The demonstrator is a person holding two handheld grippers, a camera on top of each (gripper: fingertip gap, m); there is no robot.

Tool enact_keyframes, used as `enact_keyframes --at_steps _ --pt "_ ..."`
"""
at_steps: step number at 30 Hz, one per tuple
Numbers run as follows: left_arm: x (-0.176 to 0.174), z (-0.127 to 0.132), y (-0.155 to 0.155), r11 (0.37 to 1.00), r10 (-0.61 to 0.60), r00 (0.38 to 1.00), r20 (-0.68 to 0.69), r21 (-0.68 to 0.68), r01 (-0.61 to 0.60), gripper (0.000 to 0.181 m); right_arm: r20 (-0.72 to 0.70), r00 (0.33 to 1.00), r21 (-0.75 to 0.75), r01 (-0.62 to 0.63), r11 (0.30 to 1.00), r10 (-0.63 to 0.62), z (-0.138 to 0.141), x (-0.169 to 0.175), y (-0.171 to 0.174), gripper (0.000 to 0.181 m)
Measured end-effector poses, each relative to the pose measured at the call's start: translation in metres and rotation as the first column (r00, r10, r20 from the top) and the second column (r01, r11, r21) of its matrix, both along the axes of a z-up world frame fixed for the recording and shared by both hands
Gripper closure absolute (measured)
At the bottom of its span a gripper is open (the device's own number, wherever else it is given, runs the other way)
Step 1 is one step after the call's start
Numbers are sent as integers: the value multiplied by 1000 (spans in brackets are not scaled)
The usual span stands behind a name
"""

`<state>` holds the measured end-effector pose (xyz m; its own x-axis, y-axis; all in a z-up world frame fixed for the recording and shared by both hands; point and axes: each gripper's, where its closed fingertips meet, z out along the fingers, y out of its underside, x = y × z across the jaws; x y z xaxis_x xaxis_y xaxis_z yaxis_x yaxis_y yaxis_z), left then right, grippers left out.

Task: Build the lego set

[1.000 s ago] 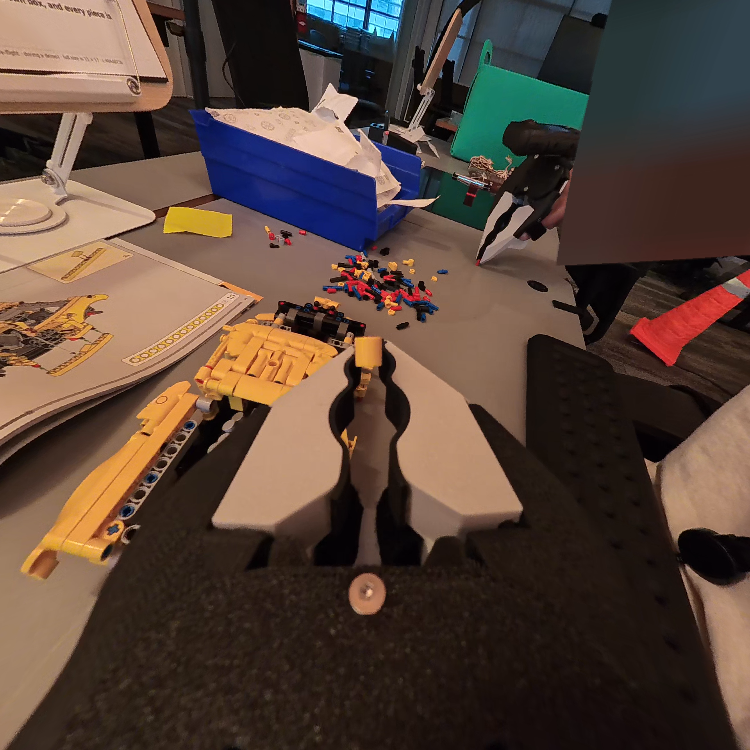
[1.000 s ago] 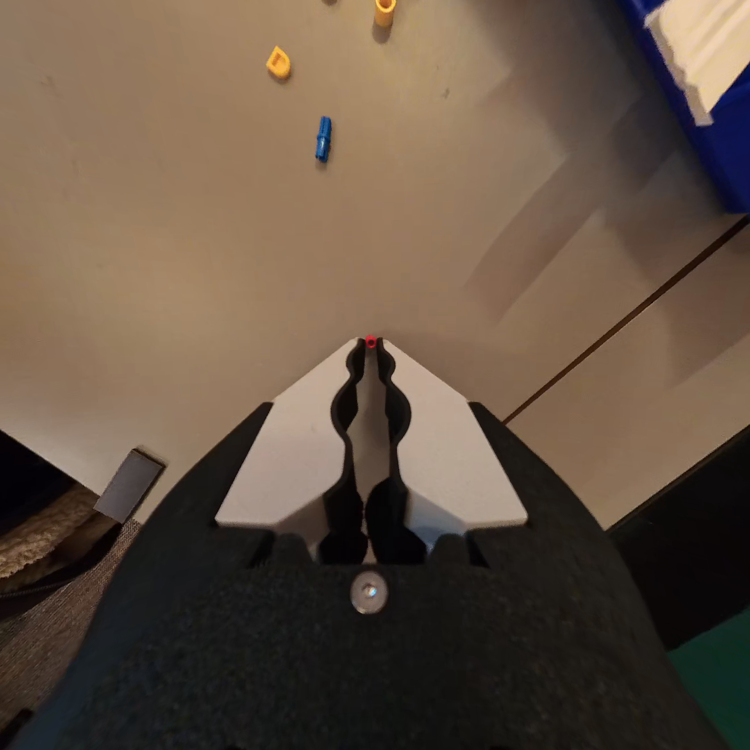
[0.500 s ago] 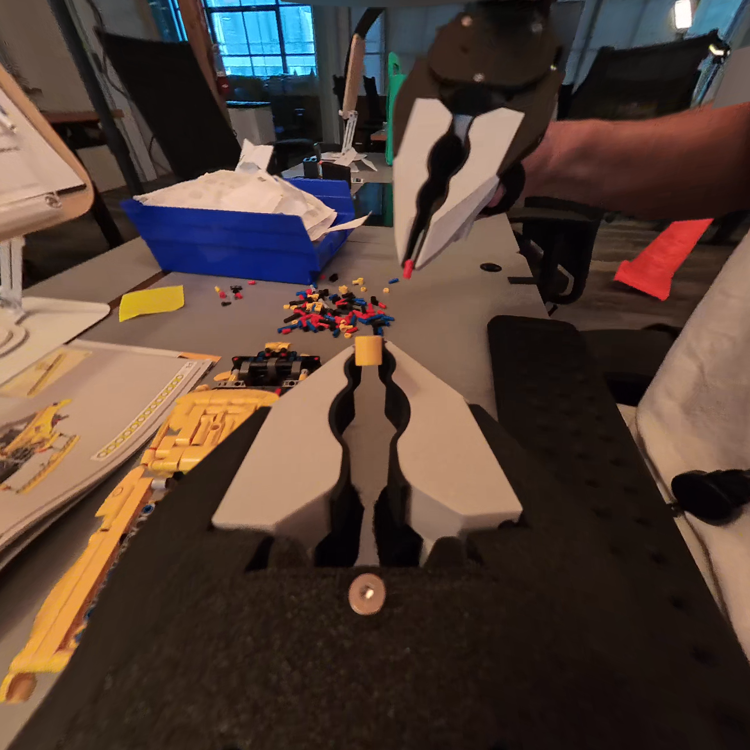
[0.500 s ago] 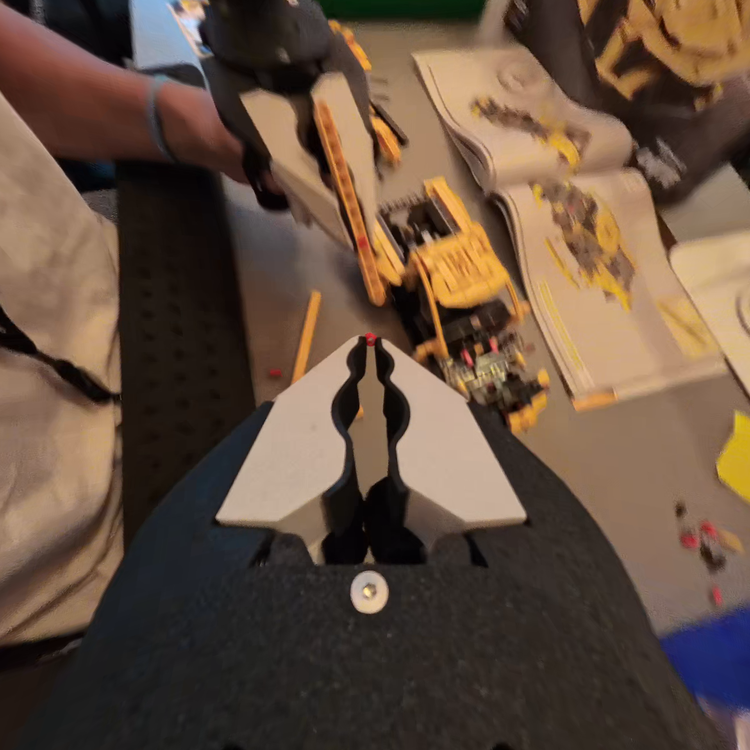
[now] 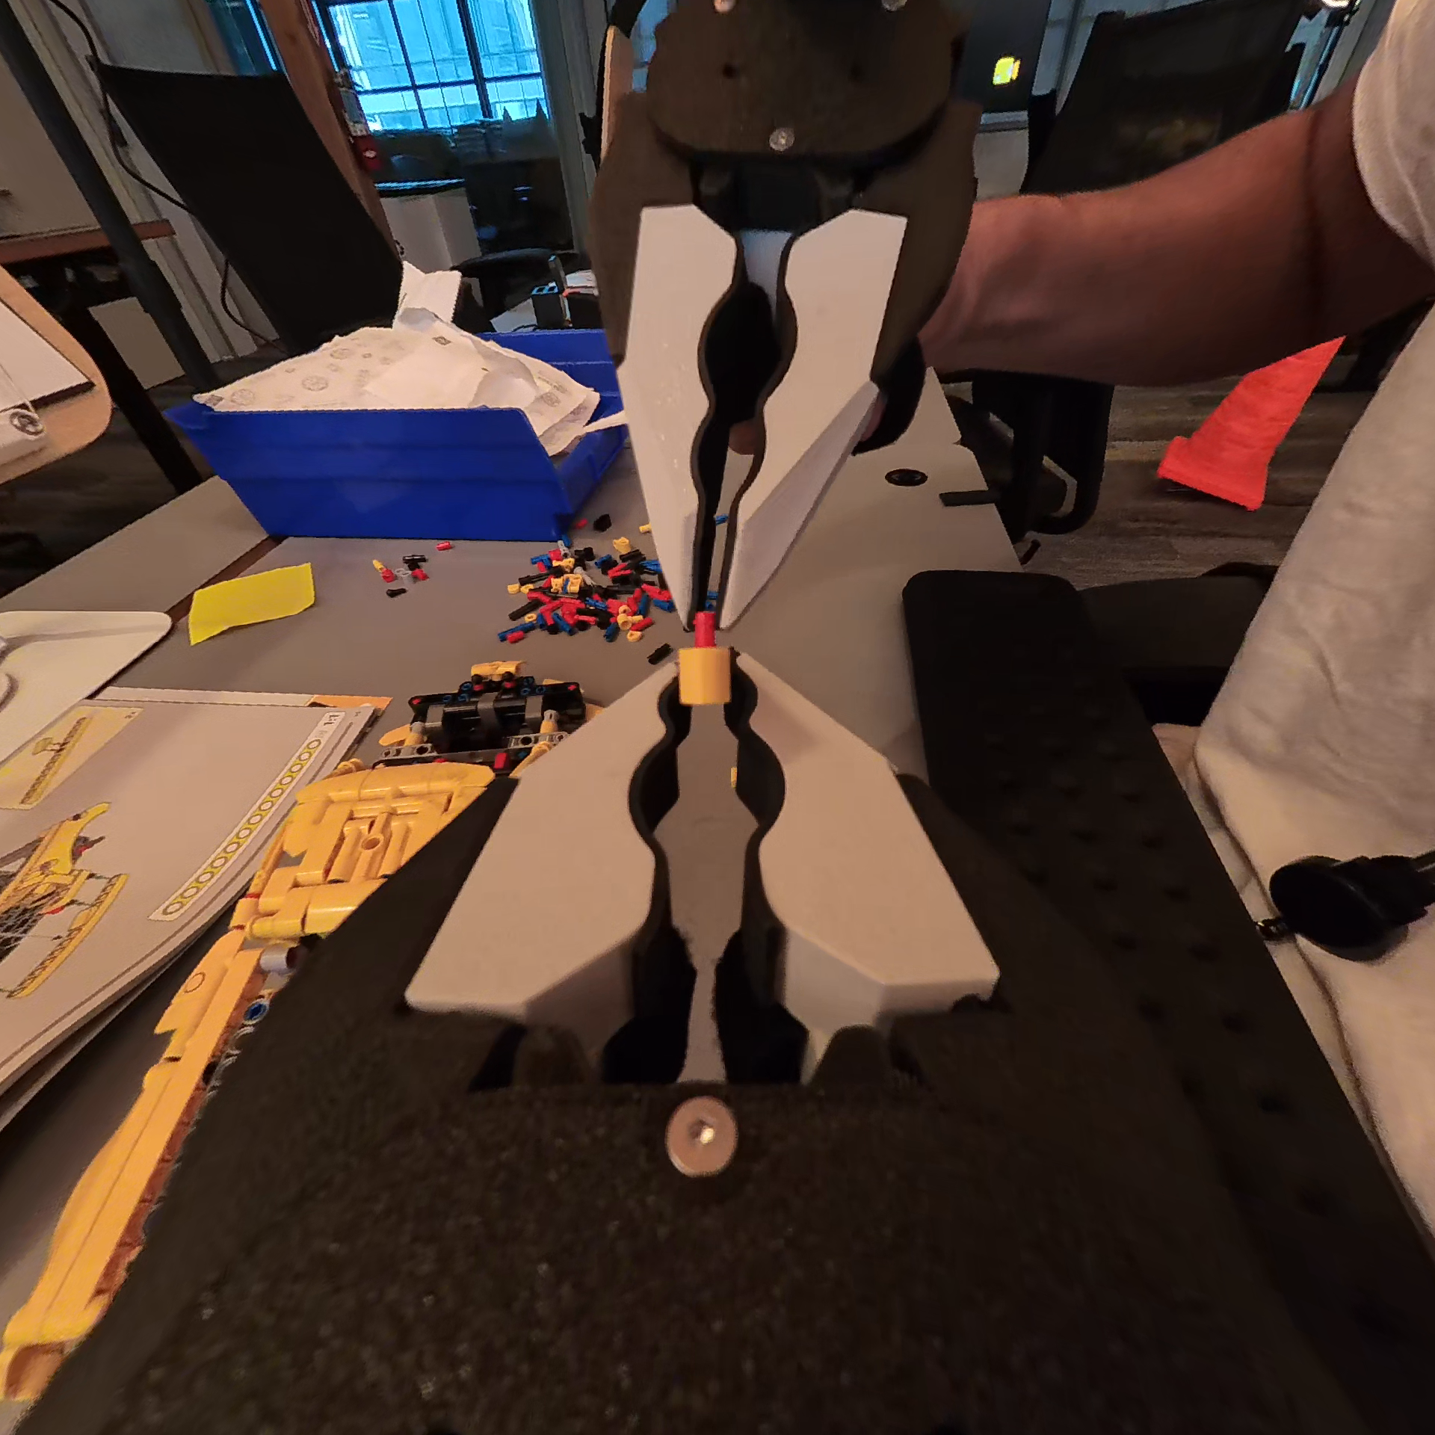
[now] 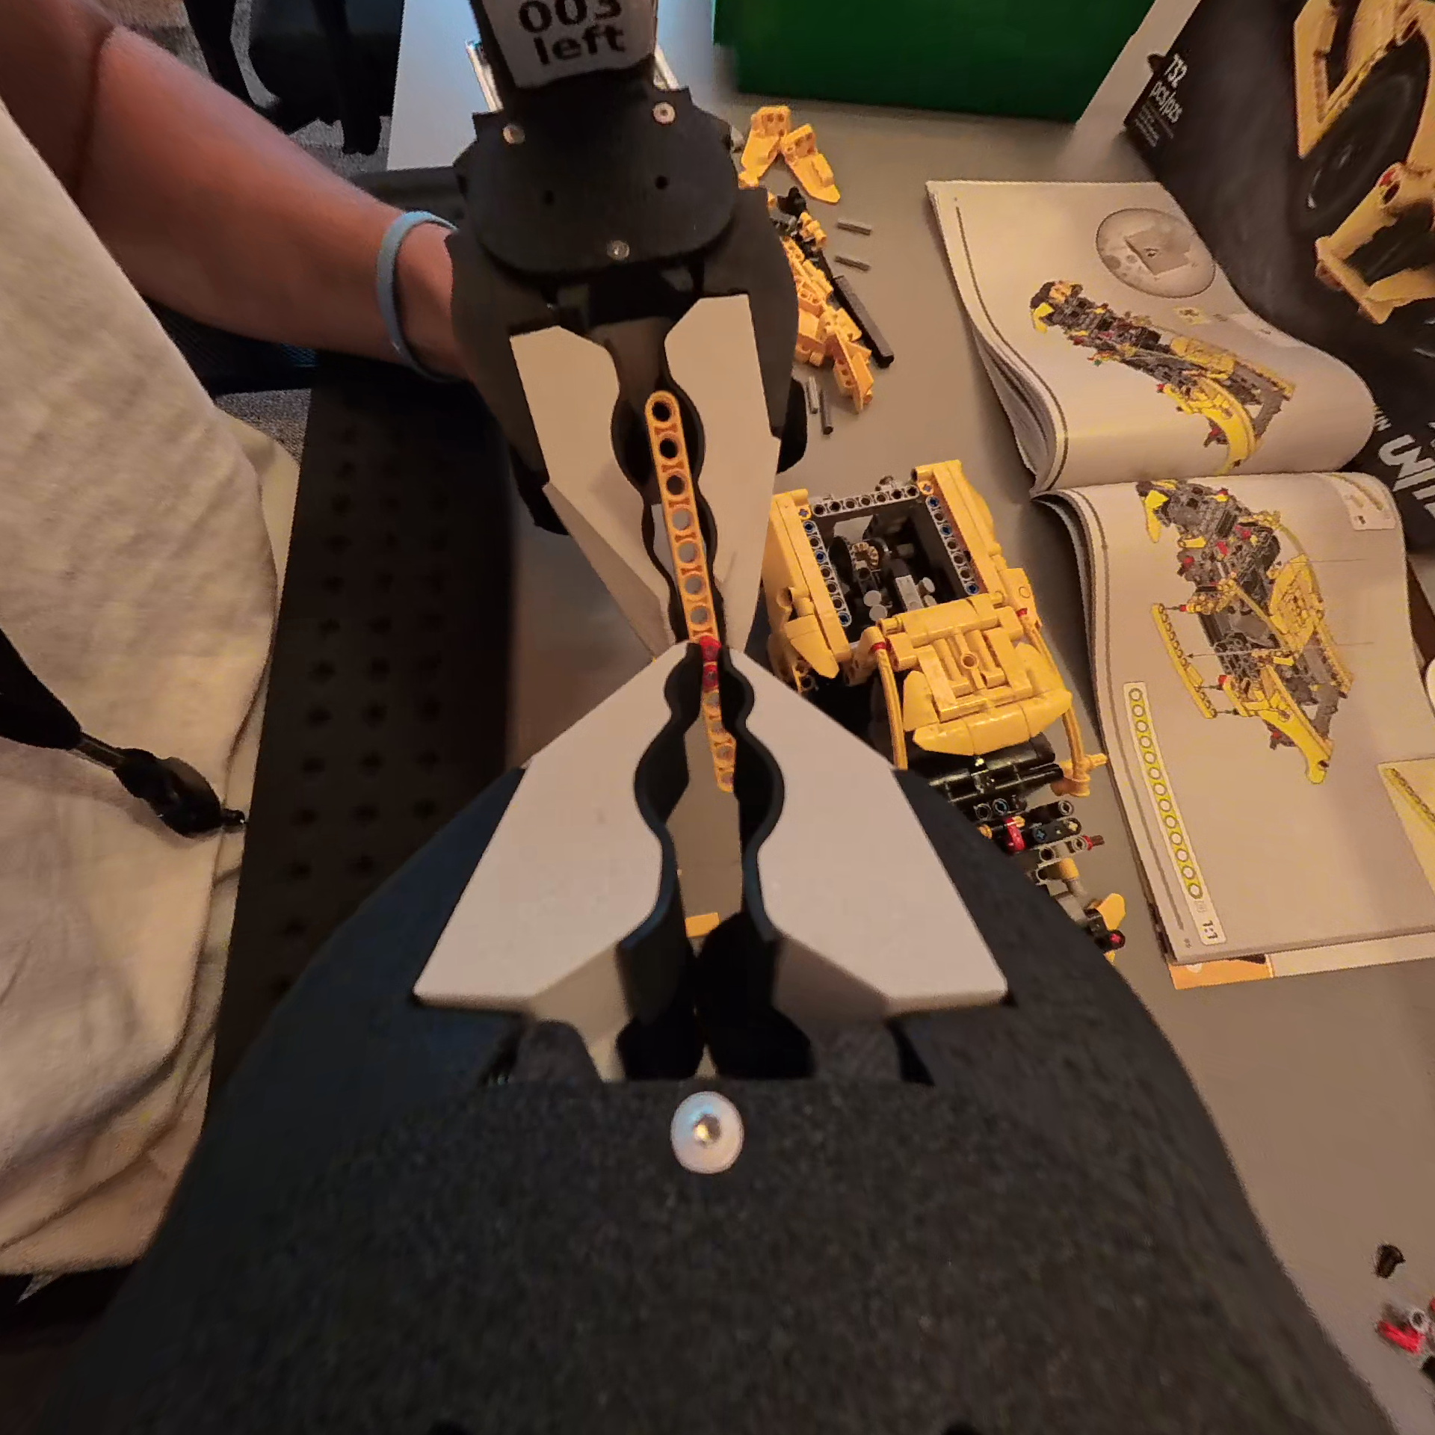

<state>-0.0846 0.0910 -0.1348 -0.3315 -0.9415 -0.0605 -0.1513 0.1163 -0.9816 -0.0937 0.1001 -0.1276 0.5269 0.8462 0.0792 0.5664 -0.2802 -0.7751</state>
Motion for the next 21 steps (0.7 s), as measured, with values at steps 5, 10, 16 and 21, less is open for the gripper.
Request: enact_keyframes --at_steps 5,10,16,21 --pt "0 -3 1 1000 -1 1000 -19 -3 1 174 4 1000 -8 -3 1000 3 -4 0 0 178" --pt "1 -8 -1 1000 -3 999 -48 15 4 174 -1 1000 -5 -10 1000 10 -9 -1 -2 178" --pt "0 -4 -4 999 -29 999 -24 -18 29 174 -105 994 -59 -17 998 10 -6 -2 -5 178" --pt "1 -8 -8 1000 -30 999 -35 7 31 175 -192 981 -132 -24 991 -1 -12 -2 -8 179"
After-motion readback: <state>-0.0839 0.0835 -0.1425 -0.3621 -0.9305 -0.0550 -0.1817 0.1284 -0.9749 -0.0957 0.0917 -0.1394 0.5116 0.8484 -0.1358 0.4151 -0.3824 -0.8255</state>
